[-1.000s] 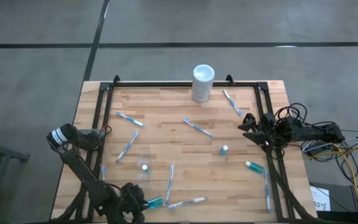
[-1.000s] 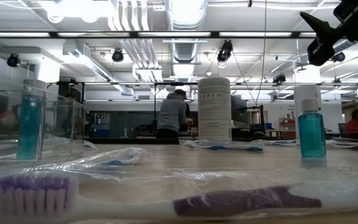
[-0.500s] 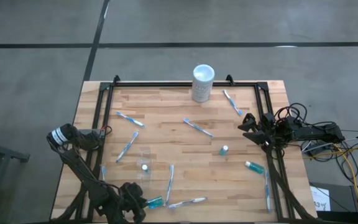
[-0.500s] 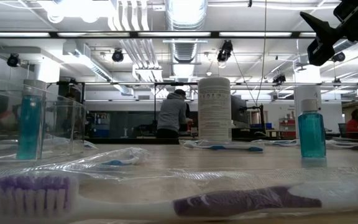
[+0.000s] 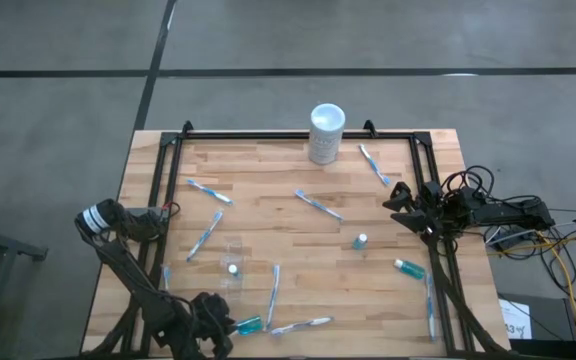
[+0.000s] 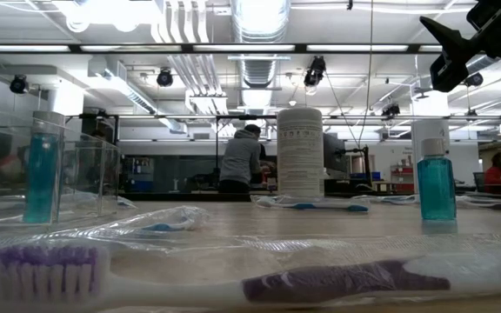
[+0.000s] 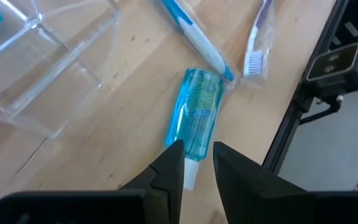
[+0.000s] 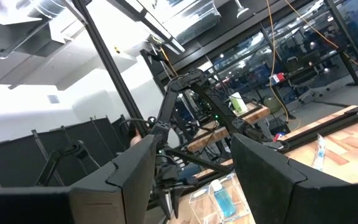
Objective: Pick & Place toothbrushing station
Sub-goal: Put the blue mouthwash bottle into the transparent organizer
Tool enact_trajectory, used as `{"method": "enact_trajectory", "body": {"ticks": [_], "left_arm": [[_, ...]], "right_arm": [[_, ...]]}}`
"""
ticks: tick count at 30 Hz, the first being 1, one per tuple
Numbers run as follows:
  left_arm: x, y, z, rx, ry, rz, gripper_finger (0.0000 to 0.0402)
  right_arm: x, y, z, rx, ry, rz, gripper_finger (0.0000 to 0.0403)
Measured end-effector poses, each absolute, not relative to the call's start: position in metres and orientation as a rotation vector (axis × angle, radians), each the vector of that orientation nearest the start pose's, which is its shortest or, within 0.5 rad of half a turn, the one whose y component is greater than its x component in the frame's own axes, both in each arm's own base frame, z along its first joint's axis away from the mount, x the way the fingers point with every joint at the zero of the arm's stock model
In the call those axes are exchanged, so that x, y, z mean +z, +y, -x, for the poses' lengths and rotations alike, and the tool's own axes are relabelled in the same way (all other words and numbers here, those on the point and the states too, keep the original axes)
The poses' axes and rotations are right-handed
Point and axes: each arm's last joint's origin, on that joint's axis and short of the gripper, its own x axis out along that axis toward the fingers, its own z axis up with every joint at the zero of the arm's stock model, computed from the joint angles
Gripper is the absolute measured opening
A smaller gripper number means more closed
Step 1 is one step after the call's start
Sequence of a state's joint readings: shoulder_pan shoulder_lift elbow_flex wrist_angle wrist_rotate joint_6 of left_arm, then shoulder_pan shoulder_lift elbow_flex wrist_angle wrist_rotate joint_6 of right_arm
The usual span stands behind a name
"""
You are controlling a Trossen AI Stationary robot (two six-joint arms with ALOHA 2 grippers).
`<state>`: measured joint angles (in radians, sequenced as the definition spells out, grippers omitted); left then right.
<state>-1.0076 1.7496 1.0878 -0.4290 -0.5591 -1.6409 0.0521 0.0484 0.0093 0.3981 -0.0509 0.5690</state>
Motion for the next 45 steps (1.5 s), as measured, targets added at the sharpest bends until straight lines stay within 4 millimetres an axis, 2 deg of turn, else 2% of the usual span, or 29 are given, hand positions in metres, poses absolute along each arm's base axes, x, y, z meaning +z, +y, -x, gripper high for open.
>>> {"method": "enact_trajectory", "body": {"ticks": [5, 11, 24, 27, 33, 38, 45], "left_arm": [[0.1782, -0.2807, -0.1921, 0.276, 0.830, 0.736, 0.0092], [0.1784, -0.2806, -0.1923, 0.285, 0.817, 0.748, 0.0117], [0.1800, -0.2817, -0.1941, 0.328, 0.765, 0.873, 0.0127], [0.1803, -0.2823, -0.1940, 0.328, 0.762, 0.888, 0.0144], [0.1799, -0.2848, -0.1908, 0.319, 0.798, 0.907, 0.0202], [0.1775, -0.2862, -0.1880, 0.261, 0.938, 0.848, 0.0222], [0.1771, -0.2857, -0.1879, 0.208, 0.950, 0.742, 0.0222]], "right_arm": [[0.2006, 0.0064, -0.0937, 0.202, -0.320, -0.562, 0.0206], [0.2006, 0.0064, -0.0938, 0.201, -0.320, -0.562, 0.0206], [0.2006, 0.0064, -0.0938, 0.202, -0.320, -0.562, 0.0206], [0.2006, 0.0063, -0.0938, 0.201, -0.320, -0.562, 0.0206], [0.2006, 0.0064, -0.0938, 0.201, -0.320, -0.562, 0.0206], [0.2006, 0.0064, -0.0938, 0.201, -0.320, -0.562, 0.0206], [0.2006, 0.0063, -0.0938, 0.201, -0.320, -0.562, 0.0206]]}}
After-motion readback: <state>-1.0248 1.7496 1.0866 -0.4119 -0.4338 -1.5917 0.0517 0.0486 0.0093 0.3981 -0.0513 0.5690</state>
